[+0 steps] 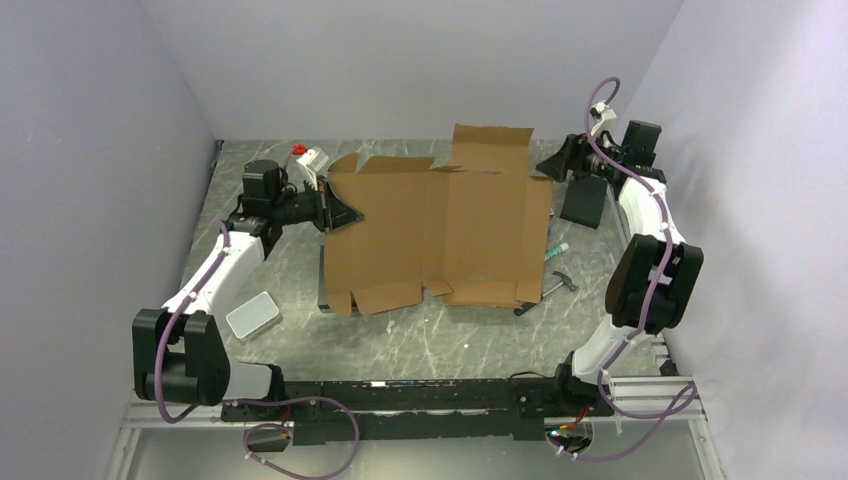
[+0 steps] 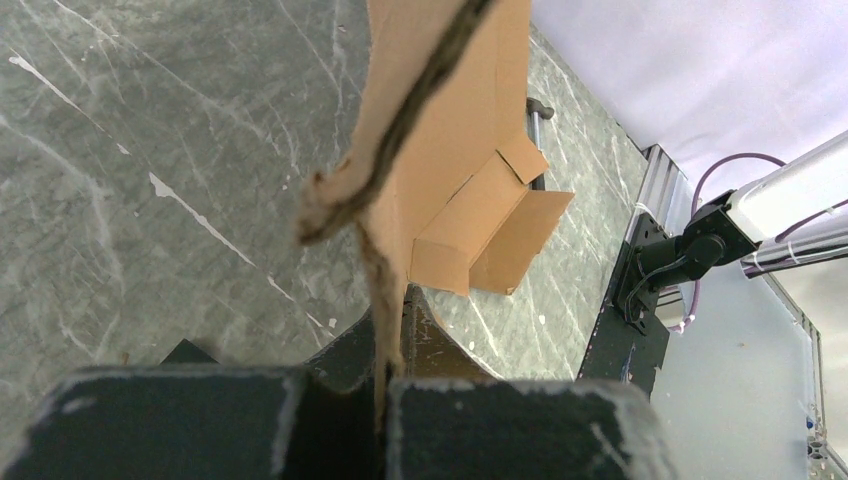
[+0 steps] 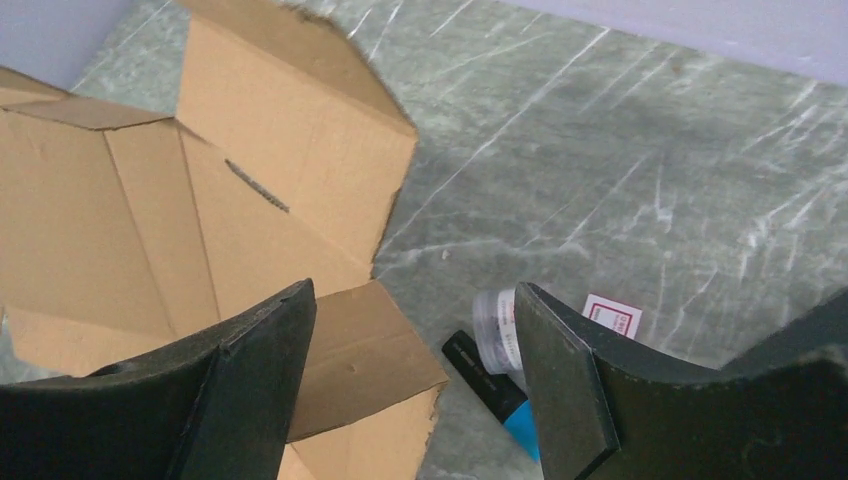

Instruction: Fold the paper box

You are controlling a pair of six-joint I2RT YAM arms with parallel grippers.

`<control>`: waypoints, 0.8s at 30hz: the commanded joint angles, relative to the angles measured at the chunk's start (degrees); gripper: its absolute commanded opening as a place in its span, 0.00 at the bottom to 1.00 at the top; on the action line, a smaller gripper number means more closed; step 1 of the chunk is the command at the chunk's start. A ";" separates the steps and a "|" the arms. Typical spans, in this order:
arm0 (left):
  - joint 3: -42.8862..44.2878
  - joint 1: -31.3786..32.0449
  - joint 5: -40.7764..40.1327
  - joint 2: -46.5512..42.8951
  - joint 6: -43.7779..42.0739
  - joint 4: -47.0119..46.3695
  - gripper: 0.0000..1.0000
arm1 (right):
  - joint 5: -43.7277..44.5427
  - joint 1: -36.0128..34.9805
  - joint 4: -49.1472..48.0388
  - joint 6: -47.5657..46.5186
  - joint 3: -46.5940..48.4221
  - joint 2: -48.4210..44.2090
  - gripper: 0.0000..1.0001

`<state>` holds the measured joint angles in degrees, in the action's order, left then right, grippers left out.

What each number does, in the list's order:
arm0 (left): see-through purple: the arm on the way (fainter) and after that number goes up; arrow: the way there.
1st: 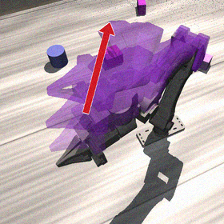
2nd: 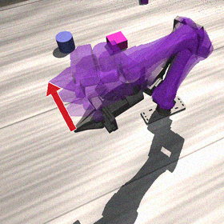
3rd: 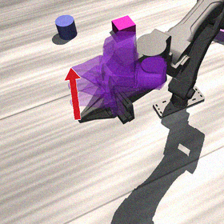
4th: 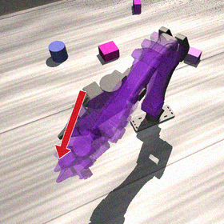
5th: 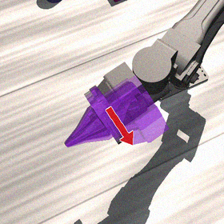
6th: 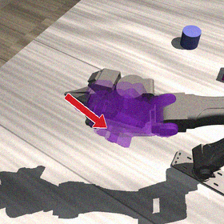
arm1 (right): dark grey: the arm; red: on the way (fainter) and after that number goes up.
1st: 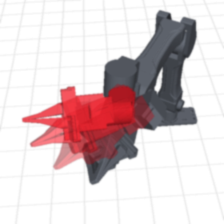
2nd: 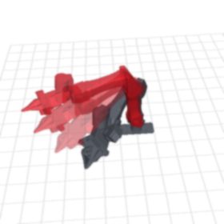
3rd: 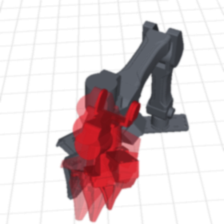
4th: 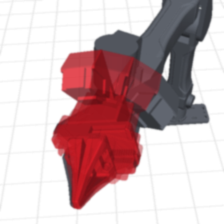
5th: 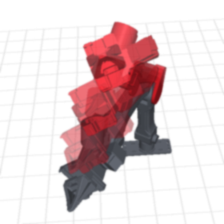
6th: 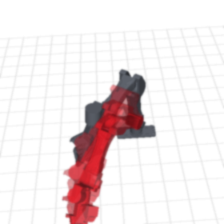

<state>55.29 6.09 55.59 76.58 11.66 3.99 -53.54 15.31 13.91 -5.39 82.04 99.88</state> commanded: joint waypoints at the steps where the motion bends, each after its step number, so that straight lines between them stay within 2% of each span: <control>1: 1.35 0.21 0.92 -2.11 -1.88 -1.10 0.00 | -4.69 -0.11 3.68 -4.52 1.27 -1.44 0.77; 5: 1.29 0.24 0.91 -2.21 -1.84 -1.18 0.00 | -3.66 -0.07 9.45 -9.67 1.27 -0.59 0.78; 7: 1.31 0.24 0.96 -2.22 -1.73 -1.34 0.00 | -3.39 -0.04 10.12 -10.73 -0.13 -0.62 0.75; 9: 1.31 0.24 1.14 -2.16 -1.57 -1.42 0.00 | -3.32 -0.09 10.31 -11.26 -1.26 -0.44 0.64; 10: 1.24 0.24 1.17 -2.18 -1.51 -1.56 0.00 | -3.47 -0.04 10.74 -11.73 -1.36 -0.18 0.55; 12: 1.24 0.24 1.23 -2.20 -1.51 -1.56 0.00 | -4.62 0.06 11.71 -12.67 -0.79 0.41 0.23; 14: 1.19 0.24 1.21 -2.28 -1.51 -1.68 0.00 | -5.80 0.02 12.30 -13.22 -0.33 0.52 0.03; 16: 1.23 0.24 1.25 -2.36 -1.61 -1.65 0.00 | -6.78 0.04 11.80 -13.21 -0.64 0.02 0.00; 17: 1.23 0.24 1.27 -2.39 -1.64 -1.70 0.00 | -7.14 0.07 11.73 -13.27 -0.81 -0.29 0.03; 20: 1.10 0.24 1.51 -2.67 -1.56 -2.06 0.00 | -8.54 0.44 12.62 -13.66 -0.44 -1.36 0.44; 23: 0.56 0.42 1.97 -3.43 -1.66 -3.34 0.00 | -7.99 0.49 10.87 -13.38 -1.44 -4.94 0.77; 24: 0.41 0.65 1.79 -3.87 -2.06 -3.45 0.00 | -7.51 0.32 9.43 -13.14 -2.16 -7.06 0.96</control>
<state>55.29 6.13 55.66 75.94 11.66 4.10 -59.24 15.51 26.11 -17.50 80.79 99.85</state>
